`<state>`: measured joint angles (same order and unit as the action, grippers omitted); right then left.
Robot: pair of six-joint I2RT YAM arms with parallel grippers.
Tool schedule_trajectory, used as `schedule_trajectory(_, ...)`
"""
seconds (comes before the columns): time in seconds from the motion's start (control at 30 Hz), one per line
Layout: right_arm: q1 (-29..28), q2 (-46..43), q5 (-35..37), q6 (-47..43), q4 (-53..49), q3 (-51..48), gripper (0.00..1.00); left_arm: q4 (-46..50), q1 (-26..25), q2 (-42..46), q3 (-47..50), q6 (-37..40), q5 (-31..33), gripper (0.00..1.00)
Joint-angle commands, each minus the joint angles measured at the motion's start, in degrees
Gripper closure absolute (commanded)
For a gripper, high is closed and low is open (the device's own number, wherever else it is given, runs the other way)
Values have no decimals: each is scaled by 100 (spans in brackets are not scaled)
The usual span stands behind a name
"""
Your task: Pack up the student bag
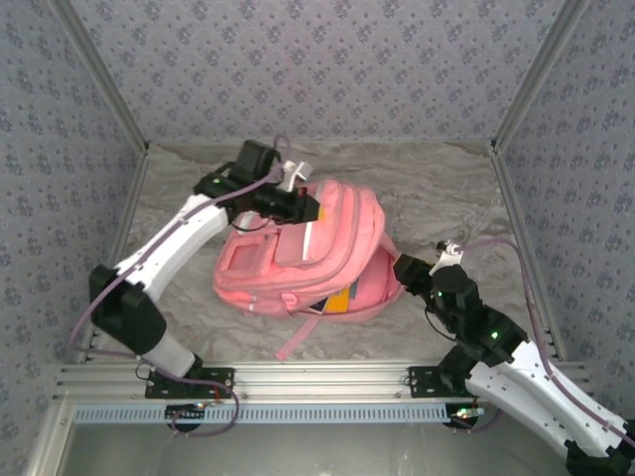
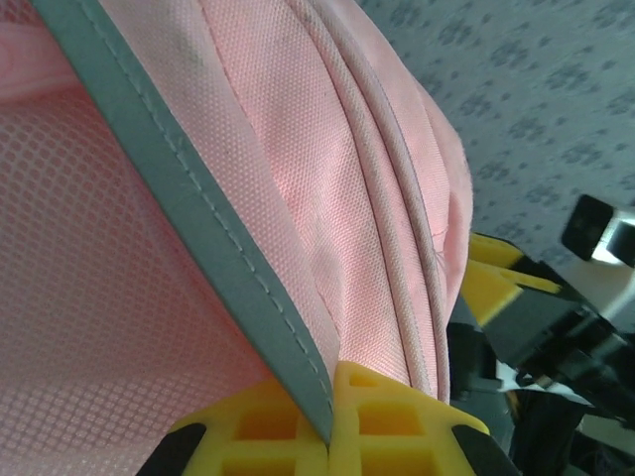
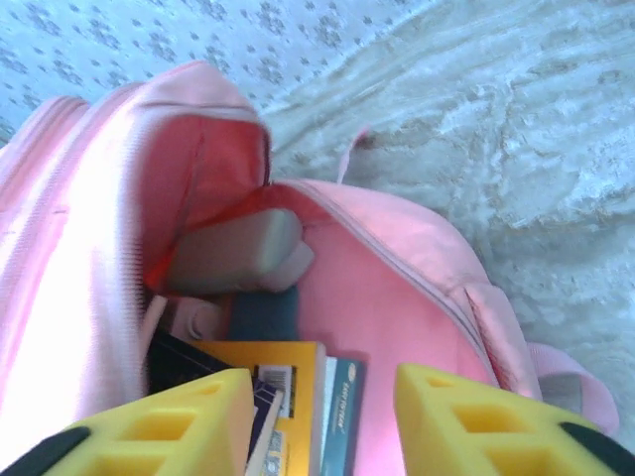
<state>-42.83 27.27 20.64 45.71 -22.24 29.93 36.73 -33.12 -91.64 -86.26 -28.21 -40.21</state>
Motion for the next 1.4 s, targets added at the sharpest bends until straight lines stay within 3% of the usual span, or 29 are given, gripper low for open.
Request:
schedule_trajectory(0.0,-113,181,-328,-586,-66,-121,66,-564,-145,-564,-465,-183,651,100)
schedule_trajectory(0.17,-562,1114,-1154,-843,637,-71,82,-456,-194,-1551,-1104,-316,1019,100)
schedule_trajectory(0.4,-1566,2536,-1226,-1320,1067,334,81,-69,-247,-2498,-2137,-474,1187,100)
schedule_trajectory(0.47,-1640,2778,-1234,-1393,1214,356,80,1,-241,-2515,-2247,-493,1204,87)
schedule_trajectory(0.57,-1634,2995,-1335,-1390,1637,126,81,7,-244,-2228,-1987,-448,1297,68)
schedule_trajectory(0.73,-1678,3415,-1926,-1833,3176,-500,79,-279,-140,-1156,-862,-574,1435,55)
schedule_trajectory(0.83,-1746,3472,-1771,-1929,4032,-950,82,-350,-122,-298,-5,-553,1693,49)
schedule_trajectory(1.07,-1304,2714,-1033,-1583,3050,-1010,80,-799,-196,1455,2328,-1185,2239,33)
schedule_trajectory(1.23,-1027,2452,-1095,-1452,2819,-936,81,-347,-172,1423,2223,-1084,2781,31)
schedule_trajectory(1.37,-989,2414,-947,-1376,2420,-741,81,-484,-175,938,1889,-1139,2585,35)
